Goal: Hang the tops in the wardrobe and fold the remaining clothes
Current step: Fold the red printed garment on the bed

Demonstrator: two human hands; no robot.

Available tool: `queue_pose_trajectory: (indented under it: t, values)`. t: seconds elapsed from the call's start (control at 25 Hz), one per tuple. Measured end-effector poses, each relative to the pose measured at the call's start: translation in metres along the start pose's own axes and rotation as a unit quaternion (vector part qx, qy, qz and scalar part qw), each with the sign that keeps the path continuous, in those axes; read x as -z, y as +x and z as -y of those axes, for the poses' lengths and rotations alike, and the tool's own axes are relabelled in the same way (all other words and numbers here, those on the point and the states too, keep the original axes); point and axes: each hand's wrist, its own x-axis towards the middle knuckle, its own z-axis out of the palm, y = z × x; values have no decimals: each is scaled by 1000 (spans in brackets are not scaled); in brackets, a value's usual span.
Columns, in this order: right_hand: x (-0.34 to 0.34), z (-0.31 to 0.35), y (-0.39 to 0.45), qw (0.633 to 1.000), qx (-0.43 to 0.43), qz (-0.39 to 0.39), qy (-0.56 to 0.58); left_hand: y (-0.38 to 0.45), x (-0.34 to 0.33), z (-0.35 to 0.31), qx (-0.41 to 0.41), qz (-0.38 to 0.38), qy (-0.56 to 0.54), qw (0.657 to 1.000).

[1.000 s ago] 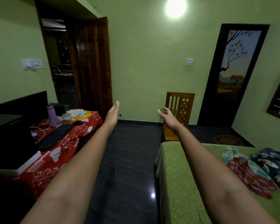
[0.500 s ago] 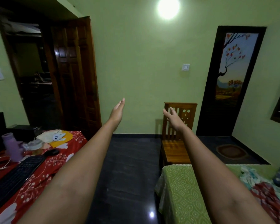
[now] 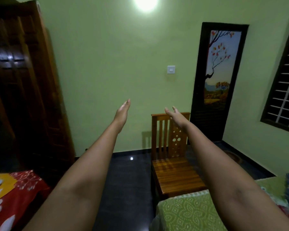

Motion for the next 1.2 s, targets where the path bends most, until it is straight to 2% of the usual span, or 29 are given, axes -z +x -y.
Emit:
queue_pose_trajectory:
  t: [0.16,0.28,0.4,0.64,0.84,1.04,1.2]
  values:
    - [61,-2,80,998,22,-65,11,100,-77,8,-29,45,-36,998]
    - [106,-45,107,994,-29,-108,5,152,-154,34,-9,130,-38,991]
    - [163,-79,111,973,-64,-219,22,194,-240,45,4,218,-87,972]
    - [256,-103,59,874,-130,-468,-6,223,-406,26,-14,435,-148,888]
    - [268,-98,5,791,-182,-584,-19,203,-487,15,-63,568,-152,807]
    - [249,-111,-38,732,-235,-639,-23,165,-527,27,-56,645,-151,747]
    - [252,-129,-67,701,-275,-657,-27,133,-553,38,-43,683,-122,719]
